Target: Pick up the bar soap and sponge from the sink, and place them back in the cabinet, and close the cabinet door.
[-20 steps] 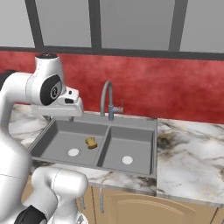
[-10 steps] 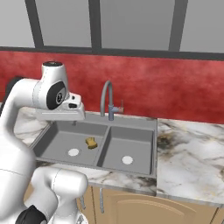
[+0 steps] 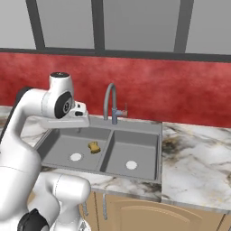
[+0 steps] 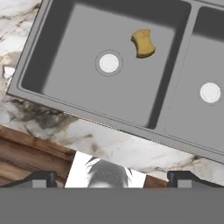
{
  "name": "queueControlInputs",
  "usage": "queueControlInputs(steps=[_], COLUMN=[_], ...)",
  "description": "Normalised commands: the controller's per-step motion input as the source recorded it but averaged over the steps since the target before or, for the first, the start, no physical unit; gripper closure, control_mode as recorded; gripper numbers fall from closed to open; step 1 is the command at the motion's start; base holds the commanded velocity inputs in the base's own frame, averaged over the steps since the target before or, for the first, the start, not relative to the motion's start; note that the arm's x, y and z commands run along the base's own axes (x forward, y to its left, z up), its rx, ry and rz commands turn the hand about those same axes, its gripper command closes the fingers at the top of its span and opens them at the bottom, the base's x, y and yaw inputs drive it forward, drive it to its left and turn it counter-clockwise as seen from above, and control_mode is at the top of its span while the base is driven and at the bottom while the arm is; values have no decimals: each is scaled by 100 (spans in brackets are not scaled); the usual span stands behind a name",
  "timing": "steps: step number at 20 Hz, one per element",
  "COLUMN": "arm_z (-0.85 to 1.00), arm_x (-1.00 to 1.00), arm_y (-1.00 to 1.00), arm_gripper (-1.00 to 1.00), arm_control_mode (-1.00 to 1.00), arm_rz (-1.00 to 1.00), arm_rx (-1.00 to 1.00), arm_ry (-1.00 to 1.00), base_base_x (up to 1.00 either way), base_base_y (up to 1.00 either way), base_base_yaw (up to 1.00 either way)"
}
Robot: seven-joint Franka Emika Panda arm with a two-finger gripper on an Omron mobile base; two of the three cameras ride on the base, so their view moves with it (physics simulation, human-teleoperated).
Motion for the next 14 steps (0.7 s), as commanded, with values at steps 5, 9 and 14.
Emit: queueControlInputs(steps=[5,9,14], arm_z=[-30,-36,-37], arm_x=[31,29,35], arm_y=[5,6,6], arm_gripper=[-100,-100,-100], arm_control_mode=[-100,-100,-100], arm_rz=[5,3,1], arm_rx=[0,-2,-4], arm_ry=[0,0,0], base_base_x=[0,0,0], base_base_y=[0,0,0], base_base_yaw=[0,0,0])
